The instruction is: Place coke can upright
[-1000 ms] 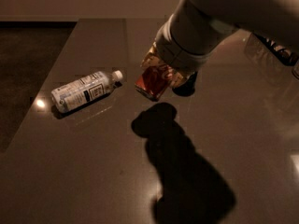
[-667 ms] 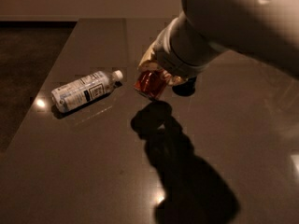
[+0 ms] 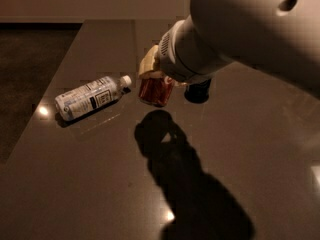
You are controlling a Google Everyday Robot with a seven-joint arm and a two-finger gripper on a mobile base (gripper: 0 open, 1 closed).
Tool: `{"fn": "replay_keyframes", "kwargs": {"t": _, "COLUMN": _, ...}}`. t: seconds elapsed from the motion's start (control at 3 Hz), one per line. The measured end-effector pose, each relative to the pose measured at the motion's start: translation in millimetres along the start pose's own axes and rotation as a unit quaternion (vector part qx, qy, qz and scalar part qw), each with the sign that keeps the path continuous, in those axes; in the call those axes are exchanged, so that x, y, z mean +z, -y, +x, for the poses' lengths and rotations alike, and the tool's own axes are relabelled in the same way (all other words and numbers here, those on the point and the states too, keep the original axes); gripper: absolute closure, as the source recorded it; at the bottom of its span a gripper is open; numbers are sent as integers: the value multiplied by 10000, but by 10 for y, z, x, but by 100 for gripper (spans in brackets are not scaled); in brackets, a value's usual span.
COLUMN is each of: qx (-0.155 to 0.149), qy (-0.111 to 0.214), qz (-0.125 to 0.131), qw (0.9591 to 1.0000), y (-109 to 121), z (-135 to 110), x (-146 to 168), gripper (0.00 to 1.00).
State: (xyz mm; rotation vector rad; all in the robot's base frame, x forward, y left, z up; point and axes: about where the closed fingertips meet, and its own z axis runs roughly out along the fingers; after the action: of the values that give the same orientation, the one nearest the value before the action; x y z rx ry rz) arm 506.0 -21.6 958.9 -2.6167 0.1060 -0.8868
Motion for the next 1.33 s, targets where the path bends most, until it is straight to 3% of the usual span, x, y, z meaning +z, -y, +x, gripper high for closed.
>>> {"fn": "replay_keyframes", "kwargs": {"t": 0.33, "qx": 0, "qy": 0, "qz": 0, "qw": 10000, "y": 0, "z": 0, "x": 0, "gripper": 100}}
{"fn": "replay_keyframes", "kwargs": {"t": 0.67, "qx": -358, "qy": -85, "qz": 60, "qw": 9993, "y": -25, "z": 11, "x": -33, "gripper": 100}}
{"fn": "replay_keyframes", "kwargs": {"t": 1.0, "qx": -843, "qy": -227, "qz": 305, "qw": 9957, "y": -57, "z": -8, "x": -59, "gripper": 100}}
{"fn": "replay_keyframes", "kwargs": {"t": 1.33, "qx": -1310, "qy": -317, "qz": 542, "qw": 9894, "y": -55, "z": -45, "x": -37, "gripper": 100}}
